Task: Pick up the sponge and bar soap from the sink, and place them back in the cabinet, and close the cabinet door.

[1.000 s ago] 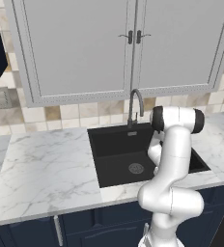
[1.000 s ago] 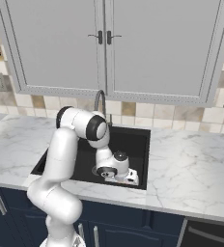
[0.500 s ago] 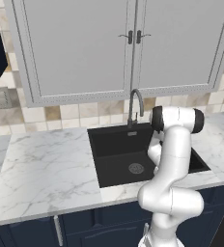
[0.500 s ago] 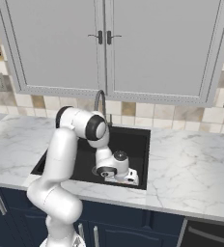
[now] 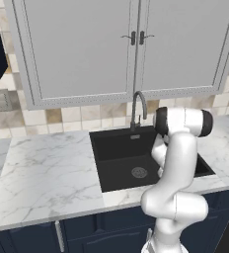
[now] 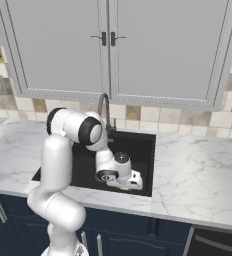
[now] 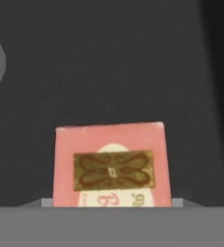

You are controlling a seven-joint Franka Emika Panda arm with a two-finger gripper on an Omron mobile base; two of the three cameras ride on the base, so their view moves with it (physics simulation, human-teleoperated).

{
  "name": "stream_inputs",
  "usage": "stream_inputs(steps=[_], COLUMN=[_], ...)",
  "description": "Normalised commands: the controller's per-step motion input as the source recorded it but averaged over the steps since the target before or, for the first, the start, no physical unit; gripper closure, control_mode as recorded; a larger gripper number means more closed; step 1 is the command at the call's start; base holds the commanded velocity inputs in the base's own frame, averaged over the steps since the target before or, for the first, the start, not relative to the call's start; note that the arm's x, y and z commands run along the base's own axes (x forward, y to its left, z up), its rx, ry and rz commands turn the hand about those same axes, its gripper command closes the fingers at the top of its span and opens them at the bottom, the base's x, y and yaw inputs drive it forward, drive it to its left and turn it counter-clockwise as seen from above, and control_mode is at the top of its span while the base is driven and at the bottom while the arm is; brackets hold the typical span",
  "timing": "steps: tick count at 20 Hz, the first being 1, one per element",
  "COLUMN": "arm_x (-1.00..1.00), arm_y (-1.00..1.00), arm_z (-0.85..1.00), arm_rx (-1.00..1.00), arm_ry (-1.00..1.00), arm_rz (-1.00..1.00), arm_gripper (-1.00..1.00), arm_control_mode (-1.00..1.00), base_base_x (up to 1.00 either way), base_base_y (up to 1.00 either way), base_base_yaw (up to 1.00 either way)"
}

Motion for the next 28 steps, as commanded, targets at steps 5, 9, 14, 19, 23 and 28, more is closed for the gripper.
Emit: stream_inputs(steps=[5,9,14,19,23,28], arm_x=[0.0,0.03,0.07,0.12,0.19,0.26], arm_y=[0.0,0.0,0.0,0.0,0.0,0.0], arm_z=[0.58,0.56,0.53,0.52,0.52,0.56], arm_rx=[0.0,0.0,0.0,0.0,0.0,0.0], arm_ry=[-0.01,0.0,0.0,0.0,0.0,0.0], arm_rz=[0.0,0.0,0.0,0.0,0.0,0.0], arm_gripper=[1.0,1.0,1.0,1.0,1.0,1.0], arm_control_mode=[-1.0,-1.0,-1.0,-1.0,-1.0,-1.0], base_base_x=[0.0,0.0,0.0,0.0,0.0,0.0], base_base_y=[0.0,0.0,0.0,0.0,0.0,0.0], base_base_yaw=[0.0,0.0,0.0,0.0,0.0,0.0])
